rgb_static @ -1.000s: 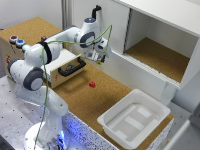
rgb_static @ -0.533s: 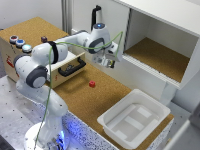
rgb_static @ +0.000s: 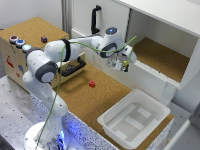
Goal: Place the yellow block inside the right cabinet
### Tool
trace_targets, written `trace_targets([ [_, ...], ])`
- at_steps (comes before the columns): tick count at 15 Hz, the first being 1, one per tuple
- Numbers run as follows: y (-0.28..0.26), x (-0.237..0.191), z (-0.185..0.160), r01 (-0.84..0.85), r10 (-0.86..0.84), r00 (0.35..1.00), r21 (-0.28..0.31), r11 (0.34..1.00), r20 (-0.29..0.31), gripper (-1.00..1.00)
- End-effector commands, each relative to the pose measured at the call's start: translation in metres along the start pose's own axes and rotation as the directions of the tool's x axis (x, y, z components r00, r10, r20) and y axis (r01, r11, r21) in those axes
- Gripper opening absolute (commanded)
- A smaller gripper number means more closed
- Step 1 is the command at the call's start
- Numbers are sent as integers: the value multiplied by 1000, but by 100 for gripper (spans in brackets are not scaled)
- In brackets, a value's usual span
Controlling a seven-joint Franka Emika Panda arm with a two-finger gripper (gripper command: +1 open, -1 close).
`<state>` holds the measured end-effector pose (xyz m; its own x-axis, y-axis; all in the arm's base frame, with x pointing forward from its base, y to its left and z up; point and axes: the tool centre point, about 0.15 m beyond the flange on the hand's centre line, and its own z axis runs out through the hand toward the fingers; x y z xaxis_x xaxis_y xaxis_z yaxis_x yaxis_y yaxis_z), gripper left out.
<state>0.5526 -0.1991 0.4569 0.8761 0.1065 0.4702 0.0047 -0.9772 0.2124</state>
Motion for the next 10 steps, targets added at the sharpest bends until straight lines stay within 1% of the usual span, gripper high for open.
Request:
trace_targets([
  [1, 32, 60, 38, 2, -1, 1000, 115, 993, -8, -100],
  [2, 34, 68, 40, 2, 1, 1000, 123, 992, -19, -100],
  [6, 40, 95, 35, 11, -3, 997, 122, 993, -71, -100],
  [8, 43, 99, 38, 3, 8, 996, 133, 991, -84, -100],
  [10, 41, 100, 44, 6, 5, 997, 141, 990, -74, -100],
])
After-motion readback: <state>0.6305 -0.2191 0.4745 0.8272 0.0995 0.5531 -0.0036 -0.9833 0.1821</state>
